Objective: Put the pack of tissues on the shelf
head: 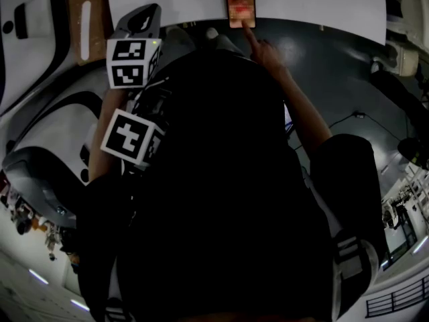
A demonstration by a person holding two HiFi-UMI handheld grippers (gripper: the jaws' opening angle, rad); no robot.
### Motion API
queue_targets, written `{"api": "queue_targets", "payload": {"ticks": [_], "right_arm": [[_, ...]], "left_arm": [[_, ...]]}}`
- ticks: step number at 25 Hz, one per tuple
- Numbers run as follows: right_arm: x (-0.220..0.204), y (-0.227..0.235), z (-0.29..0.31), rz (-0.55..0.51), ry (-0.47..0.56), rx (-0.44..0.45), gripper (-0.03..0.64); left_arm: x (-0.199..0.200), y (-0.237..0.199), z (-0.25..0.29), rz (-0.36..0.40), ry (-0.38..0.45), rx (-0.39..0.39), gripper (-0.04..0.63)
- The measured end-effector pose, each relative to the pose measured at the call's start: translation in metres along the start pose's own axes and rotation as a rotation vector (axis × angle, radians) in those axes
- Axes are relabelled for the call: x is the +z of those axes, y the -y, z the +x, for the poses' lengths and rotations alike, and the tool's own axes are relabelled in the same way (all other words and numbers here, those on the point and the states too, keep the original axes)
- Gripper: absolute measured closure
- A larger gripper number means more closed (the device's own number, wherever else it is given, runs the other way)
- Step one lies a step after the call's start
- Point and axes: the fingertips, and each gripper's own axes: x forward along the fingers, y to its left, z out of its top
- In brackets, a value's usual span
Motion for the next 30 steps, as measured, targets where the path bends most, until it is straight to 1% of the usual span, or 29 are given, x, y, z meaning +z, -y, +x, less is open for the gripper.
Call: {"api": "queue_targets", "payload": {"ticks": [15,30], "right_arm": [[-0.0022,-0.0056,-0.0089,-0.014,0.001,-0.026,0.598],[0.0004,-0.0072,-0.0074,-0.015,0.018,-0.001,0.598]], "left_arm": [[0.0065,0.0026,0.0074,0.021,-0.018,0.001,0.585],[-0.0005,0.0019,0.0072,0.011,-0.034,0.004,0.584]]}}
